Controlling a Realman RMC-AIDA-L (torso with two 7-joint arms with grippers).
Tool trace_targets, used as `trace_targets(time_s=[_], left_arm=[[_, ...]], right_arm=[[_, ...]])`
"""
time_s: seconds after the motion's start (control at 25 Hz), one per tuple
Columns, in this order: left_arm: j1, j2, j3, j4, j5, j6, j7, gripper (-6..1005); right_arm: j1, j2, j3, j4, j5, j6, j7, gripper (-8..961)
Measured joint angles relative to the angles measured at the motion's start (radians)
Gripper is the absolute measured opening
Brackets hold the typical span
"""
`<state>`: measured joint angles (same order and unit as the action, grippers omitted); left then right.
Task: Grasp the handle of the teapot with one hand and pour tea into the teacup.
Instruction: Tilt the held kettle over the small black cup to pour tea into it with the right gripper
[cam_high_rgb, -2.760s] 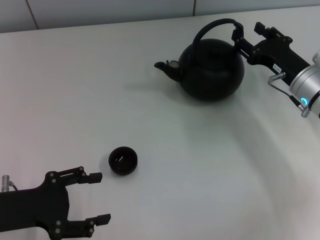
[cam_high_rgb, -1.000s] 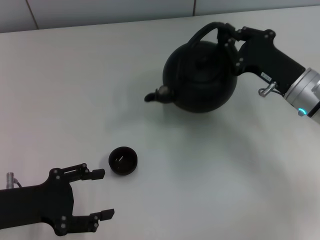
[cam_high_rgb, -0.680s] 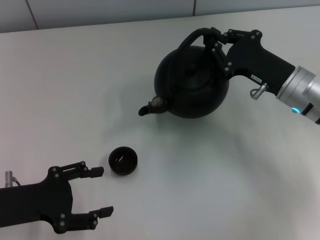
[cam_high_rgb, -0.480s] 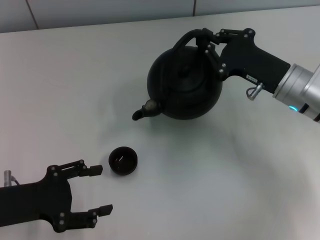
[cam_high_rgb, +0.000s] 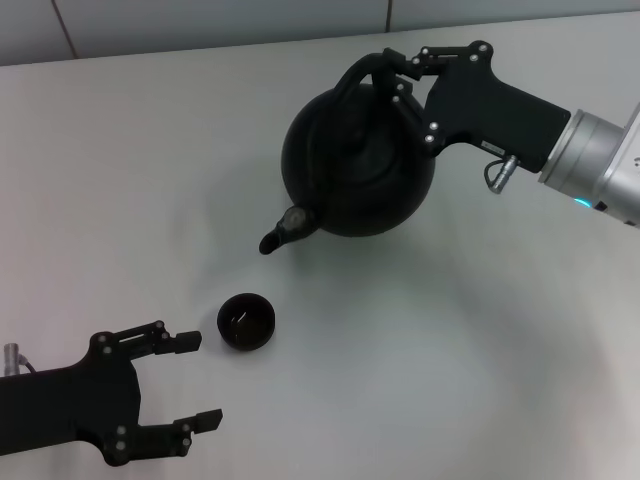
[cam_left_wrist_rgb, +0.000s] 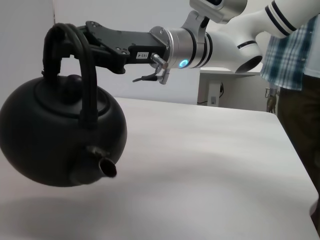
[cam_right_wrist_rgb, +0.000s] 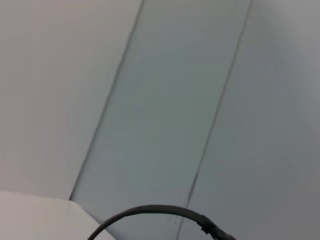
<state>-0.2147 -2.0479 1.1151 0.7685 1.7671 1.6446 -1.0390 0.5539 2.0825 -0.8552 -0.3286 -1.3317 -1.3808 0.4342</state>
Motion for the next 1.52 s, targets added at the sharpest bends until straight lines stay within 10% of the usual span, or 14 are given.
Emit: trace_targets(time_s=[1.52], left_arm=[[-0.009,-0.008,0.000,0.000,0.000,-0.034,0.000,802]], right_arm=[[0.025,0.000,-0.124,-0.057,-0.008,0.014,-0.124,91]])
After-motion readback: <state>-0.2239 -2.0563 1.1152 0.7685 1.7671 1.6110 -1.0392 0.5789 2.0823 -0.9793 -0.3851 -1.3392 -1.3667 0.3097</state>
